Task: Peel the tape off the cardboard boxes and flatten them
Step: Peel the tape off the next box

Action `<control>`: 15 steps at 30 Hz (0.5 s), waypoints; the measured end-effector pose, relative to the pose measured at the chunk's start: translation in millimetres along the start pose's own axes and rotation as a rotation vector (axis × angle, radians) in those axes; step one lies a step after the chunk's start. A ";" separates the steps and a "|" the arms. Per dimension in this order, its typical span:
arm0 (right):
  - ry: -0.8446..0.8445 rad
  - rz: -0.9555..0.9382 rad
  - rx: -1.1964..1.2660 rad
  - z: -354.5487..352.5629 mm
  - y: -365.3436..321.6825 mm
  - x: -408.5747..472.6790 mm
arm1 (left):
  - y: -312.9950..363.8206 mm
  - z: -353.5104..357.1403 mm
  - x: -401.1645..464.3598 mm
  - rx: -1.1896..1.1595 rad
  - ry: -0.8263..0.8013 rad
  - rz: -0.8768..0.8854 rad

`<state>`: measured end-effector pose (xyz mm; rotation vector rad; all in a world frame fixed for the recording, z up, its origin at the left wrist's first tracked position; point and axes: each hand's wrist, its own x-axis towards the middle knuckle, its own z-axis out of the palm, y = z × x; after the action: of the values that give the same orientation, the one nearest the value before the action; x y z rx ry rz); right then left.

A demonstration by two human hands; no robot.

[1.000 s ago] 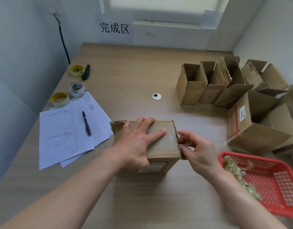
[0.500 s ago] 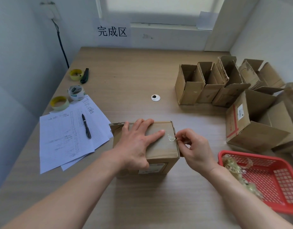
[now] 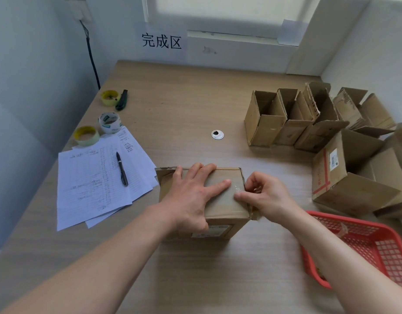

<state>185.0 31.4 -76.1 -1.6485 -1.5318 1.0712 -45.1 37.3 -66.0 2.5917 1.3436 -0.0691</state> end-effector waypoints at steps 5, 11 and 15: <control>0.127 -0.012 0.165 12.0 12.4 -12.2 | -0.8 -0.3 2.1 0.002 0.005 0.002; 0.305 -0.071 -0.021 22.8 6.7 -28.9 | -0.2 2.3 1.1 -0.005 0.019 0.001; 0.284 -0.053 -0.067 20.4 2.4 -29.7 | 0.1 3.3 -1.0 -0.005 0.028 0.001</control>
<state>168.5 0.2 -83.5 -1.7116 -1.4278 0.7286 -45.4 35.8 -69.1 2.5985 1.3505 -0.0291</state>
